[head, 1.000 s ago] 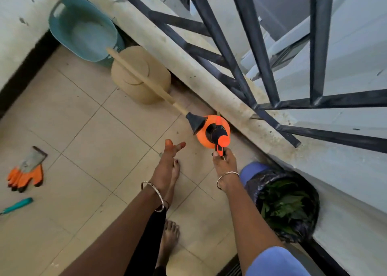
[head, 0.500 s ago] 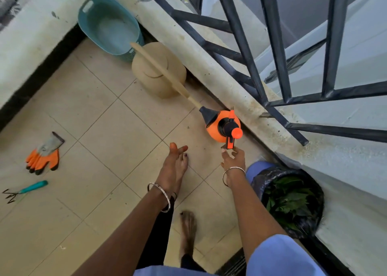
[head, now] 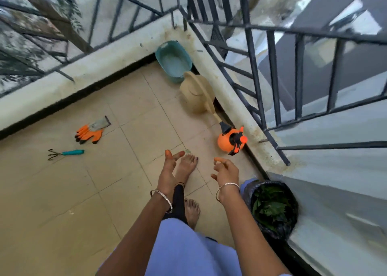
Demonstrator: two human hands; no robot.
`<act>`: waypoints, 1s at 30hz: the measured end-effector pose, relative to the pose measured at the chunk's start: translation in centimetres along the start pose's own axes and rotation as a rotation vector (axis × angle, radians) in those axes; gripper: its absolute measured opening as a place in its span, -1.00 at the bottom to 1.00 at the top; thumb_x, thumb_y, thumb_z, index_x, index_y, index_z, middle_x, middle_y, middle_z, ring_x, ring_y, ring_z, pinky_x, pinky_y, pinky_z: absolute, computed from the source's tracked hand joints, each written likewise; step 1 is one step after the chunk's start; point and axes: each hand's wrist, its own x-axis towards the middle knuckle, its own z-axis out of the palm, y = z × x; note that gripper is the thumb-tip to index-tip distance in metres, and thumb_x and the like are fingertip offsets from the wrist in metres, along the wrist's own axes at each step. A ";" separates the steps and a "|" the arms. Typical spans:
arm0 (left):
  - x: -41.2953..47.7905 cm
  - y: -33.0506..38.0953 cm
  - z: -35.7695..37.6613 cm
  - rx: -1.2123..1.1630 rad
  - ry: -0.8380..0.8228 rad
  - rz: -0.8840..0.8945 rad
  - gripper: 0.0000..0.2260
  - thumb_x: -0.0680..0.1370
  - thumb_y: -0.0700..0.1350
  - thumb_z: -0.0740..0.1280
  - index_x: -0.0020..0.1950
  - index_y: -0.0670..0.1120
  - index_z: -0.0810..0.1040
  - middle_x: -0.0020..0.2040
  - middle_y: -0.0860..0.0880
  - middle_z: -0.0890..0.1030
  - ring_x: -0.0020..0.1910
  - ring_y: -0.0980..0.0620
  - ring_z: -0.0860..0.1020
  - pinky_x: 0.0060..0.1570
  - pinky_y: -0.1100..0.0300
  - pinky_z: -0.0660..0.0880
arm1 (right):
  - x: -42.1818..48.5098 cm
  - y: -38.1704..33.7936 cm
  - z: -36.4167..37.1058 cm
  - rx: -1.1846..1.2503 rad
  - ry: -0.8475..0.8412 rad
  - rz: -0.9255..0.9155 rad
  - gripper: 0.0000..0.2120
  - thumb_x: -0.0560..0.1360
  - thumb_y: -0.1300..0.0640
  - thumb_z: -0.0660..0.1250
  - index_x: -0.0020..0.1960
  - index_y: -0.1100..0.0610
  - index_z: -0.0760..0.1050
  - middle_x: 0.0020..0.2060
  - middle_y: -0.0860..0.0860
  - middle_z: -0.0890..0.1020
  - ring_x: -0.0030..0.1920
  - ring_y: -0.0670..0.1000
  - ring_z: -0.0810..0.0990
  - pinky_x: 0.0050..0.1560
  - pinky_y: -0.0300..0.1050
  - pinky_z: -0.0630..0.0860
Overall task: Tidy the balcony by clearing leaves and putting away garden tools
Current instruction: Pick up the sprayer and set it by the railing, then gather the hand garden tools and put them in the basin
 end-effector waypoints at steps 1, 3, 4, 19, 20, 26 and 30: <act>-1.0 0.2 -1.1 0.000 0.022 0.019 -0.46 0.69 0.05 -0.18 0.38 -0.24 0.39 0.14 0.03 0.48 0.17 0.29 0.50 -0.08 0.41 0.40 | -2.0 -1.1 0.0 -0.001 -0.018 -0.042 -0.77 0.56 0.31 0.21 -0.11 0.09 0.59 -0.19 0.02 0.60 -0.17 -0.02 0.56 -0.18 -0.01 0.58; -3.1 0.2 -3.3 0.067 0.050 0.098 -0.42 0.68 0.12 -0.18 0.36 -0.16 0.47 0.38 0.01 0.40 0.41 0.10 0.29 0.39 0.16 0.16 | -6.1 -3.4 -0.1 0.003 -0.060 -0.118 -0.80 0.57 0.30 0.21 -0.06 0.12 0.59 -0.21 0.02 0.62 -0.17 0.00 0.59 -0.20 -0.06 0.56; -4.6 0.3 -4.7 0.077 0.039 0.131 -0.41 0.66 0.18 -0.17 0.31 -0.09 0.53 0.42 0.00 0.39 0.46 0.07 0.24 0.48 -0.01 0.05 | -8.1 -4.4 0.0 0.008 -0.083 -0.150 -0.80 0.57 0.30 0.20 -0.04 0.15 0.59 -0.21 0.04 0.63 -0.18 0.01 0.60 -0.21 -0.07 0.55; -23.5 2.1 -24.8 -0.332 0.318 0.454 -0.60 0.64 0.19 0.06 0.12 0.04 0.63 0.35 0.00 0.51 0.38 0.02 0.37 0.37 -0.09 0.19 | -34.2 -10.3 10.5 -0.314 -0.659 -0.505 -0.74 0.55 0.34 0.16 -0.15 0.08 0.54 -0.33 0.08 0.61 -0.36 0.04 0.56 -0.33 -0.15 0.47; -24.2 2.1 -26.6 -0.372 0.368 0.451 -0.62 0.65 0.15 0.09 0.15 0.01 0.62 0.33 0.01 0.52 0.36 0.01 0.39 0.34 -0.08 0.21 | -35.7 -10.2 12.1 -0.345 -0.687 -0.513 -0.74 0.54 0.34 0.16 -0.15 0.09 0.55 -0.32 0.09 0.62 -0.35 0.05 0.57 -0.32 -0.14 0.48; -26.4 1.6 -37.0 -0.551 0.660 0.408 -0.83 0.62 -0.06 0.24 0.05 -0.06 0.61 0.13 -0.04 0.59 0.21 -0.07 0.52 -0.12 0.15 0.35 | -42.0 -7.5 20.7 -0.552 -0.830 -0.525 -0.76 0.54 0.36 0.16 -0.02 0.21 0.60 -0.29 0.13 0.64 -0.33 0.06 0.59 -0.32 -0.14 0.52; -26.1 1.4 -44.5 -0.639 0.755 0.361 -0.83 0.62 -0.10 0.24 0.11 -0.10 0.59 0.15 -0.06 0.59 0.11 -0.01 0.52 -0.18 0.20 0.32 | -45.3 -4.5 27.5 -0.696 -0.870 -0.515 -0.75 0.54 0.38 0.14 0.00 0.25 0.59 -0.30 0.15 0.61 -0.38 0.04 0.56 -0.37 -0.18 0.48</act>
